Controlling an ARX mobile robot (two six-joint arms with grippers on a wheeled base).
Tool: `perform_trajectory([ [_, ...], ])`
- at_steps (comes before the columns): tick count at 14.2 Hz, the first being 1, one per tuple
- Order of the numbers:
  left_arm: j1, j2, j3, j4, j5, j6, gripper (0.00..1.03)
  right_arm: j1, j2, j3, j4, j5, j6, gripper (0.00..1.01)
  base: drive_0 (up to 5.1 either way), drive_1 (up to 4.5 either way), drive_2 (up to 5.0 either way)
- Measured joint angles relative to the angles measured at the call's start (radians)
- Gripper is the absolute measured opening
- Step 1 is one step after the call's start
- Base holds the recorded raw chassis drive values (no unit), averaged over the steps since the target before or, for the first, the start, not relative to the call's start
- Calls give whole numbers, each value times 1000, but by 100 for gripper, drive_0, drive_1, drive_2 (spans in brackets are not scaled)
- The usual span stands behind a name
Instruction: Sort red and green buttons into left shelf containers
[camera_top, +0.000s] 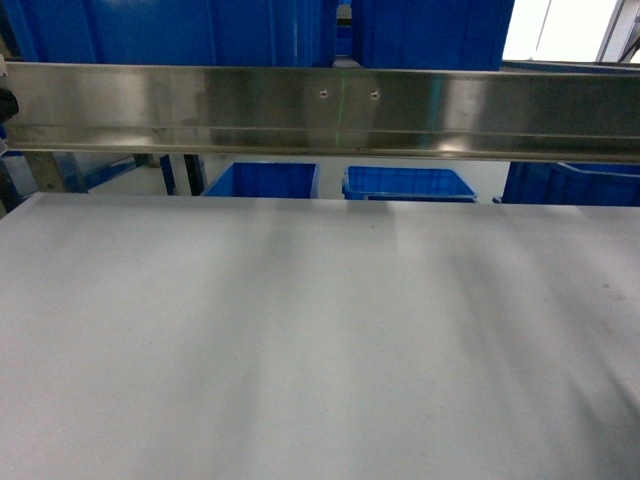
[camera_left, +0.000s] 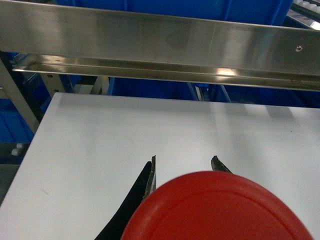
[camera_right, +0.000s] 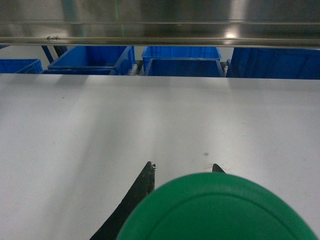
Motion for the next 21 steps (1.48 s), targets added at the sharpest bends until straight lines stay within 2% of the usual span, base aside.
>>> perform_trajectory([
  [21, 1, 0, 0, 0, 0, 0, 26, 0, 0, 0, -1, 0, 0, 27, -501, 240, 240],
])
